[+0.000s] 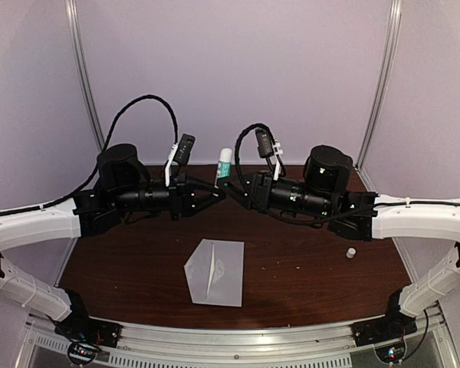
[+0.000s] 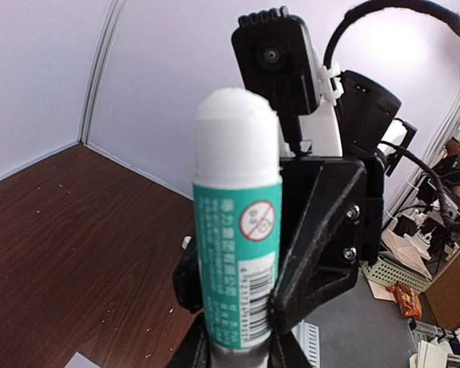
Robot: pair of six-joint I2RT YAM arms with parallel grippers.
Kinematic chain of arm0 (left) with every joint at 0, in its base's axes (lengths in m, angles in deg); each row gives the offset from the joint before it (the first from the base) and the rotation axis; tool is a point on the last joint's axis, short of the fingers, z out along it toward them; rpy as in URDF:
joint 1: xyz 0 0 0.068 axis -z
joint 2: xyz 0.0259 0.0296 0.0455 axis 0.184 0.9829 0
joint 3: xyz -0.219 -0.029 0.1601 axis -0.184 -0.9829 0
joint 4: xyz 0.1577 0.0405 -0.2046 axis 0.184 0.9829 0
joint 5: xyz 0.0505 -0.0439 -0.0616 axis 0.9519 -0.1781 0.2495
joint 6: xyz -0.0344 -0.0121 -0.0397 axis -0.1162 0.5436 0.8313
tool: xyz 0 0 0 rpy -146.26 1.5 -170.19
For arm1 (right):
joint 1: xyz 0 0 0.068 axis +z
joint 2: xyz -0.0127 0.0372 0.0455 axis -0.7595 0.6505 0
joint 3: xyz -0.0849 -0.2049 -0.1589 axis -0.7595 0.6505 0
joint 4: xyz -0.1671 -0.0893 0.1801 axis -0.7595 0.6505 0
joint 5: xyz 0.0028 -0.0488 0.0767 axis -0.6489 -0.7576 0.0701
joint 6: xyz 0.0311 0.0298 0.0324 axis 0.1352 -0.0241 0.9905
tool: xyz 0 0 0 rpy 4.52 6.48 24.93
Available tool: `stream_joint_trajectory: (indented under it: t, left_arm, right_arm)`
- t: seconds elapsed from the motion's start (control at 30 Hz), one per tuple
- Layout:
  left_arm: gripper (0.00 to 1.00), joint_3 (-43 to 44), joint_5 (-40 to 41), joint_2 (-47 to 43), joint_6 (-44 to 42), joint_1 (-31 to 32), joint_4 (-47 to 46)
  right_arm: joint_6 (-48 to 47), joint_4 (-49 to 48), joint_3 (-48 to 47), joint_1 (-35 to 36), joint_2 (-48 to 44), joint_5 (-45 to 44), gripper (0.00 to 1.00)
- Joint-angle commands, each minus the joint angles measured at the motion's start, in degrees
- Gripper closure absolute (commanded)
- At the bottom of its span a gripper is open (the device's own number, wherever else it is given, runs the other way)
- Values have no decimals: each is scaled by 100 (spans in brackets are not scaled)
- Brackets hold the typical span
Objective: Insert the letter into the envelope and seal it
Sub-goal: Unscrew the solid glue.
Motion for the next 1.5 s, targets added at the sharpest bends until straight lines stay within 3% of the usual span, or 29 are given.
stream_joint_trajectory:
  t: [0.0,0.13,0.3,0.4,0.5,0.67,0.97,1.47]
  left_arm:
    - [100,-2,-216,-121,10,-19,-452]
    - [100,-10,-250,-117,5,-25,-464]
    - [98,11,-226,-115,-3,-20,-375]
    - [63,33,-65,-176,-39,-18,-144]
    - [39,23,189,-323,-115,-27,145]
    - [25,194,299,-430,-52,-88,368]
    - [24,754,321,129,433,-106,439]
    - [64,763,77,480,761,-107,191]
  right_arm:
    - [0,-172,-195,-36,63,159,65]
    - [-15,-207,-209,-41,91,284,72]
    - [3,-341,-121,-93,21,327,93]
    - [32,-386,7,-189,-86,310,97]
    - [-37,-211,126,-325,-203,267,100]
    - [-479,390,112,-444,-271,536,100]
    - [-980,997,-22,-351,-174,1416,100]
    - [-1075,1104,-122,-278,-23,1298,100]
